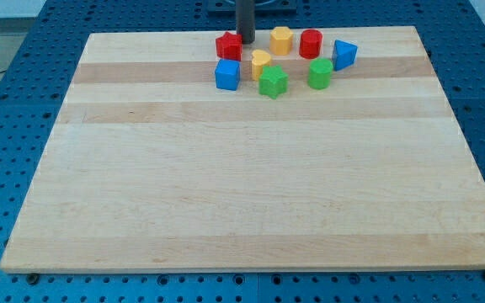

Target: Separate the blue triangle from the group of blocks

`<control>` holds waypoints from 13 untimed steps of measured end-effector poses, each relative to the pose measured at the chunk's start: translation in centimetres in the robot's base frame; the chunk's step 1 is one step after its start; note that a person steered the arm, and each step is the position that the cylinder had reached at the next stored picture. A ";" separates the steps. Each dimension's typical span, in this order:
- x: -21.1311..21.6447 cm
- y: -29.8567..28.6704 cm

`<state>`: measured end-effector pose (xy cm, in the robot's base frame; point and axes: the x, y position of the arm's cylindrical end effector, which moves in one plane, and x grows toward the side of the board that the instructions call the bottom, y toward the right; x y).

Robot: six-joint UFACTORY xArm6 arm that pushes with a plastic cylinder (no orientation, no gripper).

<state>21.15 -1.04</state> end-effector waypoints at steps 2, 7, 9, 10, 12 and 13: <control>-0.1 0.5; 7.0 12.8; 3.2 13.9; 4.8 18.5; 13.3 17.7; 15.2 19.2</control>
<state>36.38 18.15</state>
